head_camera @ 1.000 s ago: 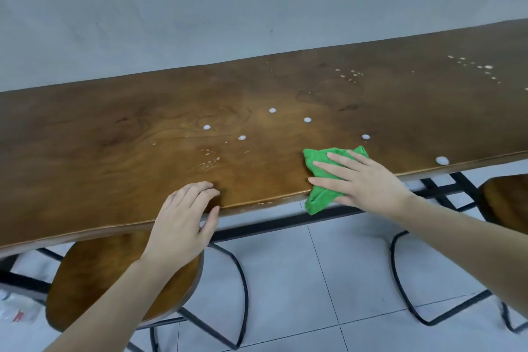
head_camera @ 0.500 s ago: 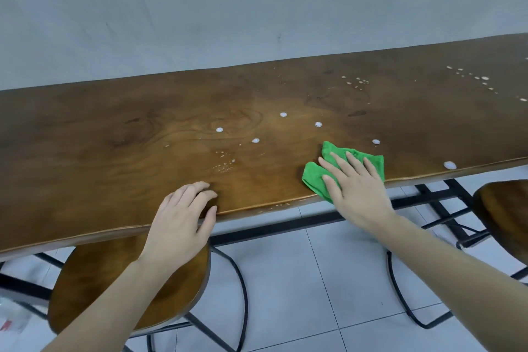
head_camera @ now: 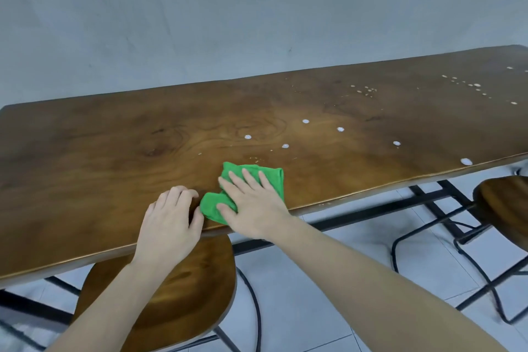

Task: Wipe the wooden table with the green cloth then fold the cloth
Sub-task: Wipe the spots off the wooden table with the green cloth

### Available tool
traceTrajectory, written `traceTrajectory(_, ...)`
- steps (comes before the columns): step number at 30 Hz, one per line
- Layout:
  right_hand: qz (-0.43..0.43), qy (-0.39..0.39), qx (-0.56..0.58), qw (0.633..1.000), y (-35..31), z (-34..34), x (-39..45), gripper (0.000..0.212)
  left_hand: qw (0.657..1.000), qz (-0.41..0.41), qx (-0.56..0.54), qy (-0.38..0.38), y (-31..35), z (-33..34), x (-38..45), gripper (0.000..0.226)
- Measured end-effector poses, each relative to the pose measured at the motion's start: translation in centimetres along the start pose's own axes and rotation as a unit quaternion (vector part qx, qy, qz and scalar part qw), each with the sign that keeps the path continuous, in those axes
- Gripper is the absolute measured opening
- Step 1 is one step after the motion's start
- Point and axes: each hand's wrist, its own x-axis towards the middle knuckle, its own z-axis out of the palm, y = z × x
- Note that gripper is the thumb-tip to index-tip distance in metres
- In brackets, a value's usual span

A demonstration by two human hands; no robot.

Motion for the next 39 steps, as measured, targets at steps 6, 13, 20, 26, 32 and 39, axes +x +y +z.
traceTrajectory(6,-0.001,0.000,-0.003,1.000,1.5,-0.6,0.3,0.075,0.999,0.034,0.009,-0.004,-0.2,0.2,1.3,0.023)
traceTrajectory(13,0.124,-0.016,-0.019,0.992,11.8,-3.2,-0.8,0.079,0.999,0.034,0.008,-0.030,2.1,1.2,4.4,0.029)
traceTrajectory(20,0.252,0.010,-0.023,0.967,22.6,-5.8,-2.2,0.079,0.998,0.021,0.044,-0.047,2.7,1.6,7.2,0.034)
traceTrajectory(26,0.308,0.017,-0.010,0.951,22.4,-5.4,0.3,0.078,0.995,-0.014,0.060,-0.077,2.1,1.8,7.4,0.047)
traceTrajectory(32,0.155,-0.007,-0.021,0.988,12.8,-3.9,5.1,0.075,0.995,-0.023,0.065,-0.078,1.2,1.1,6.4,0.047)
traceTrajectory(39,-0.026,-0.050,-0.035,0.998,-0.1,-1.5,8.4,0.076,0.991,-0.060,0.085,-0.086,-2.8,-0.6,4.3,0.049)
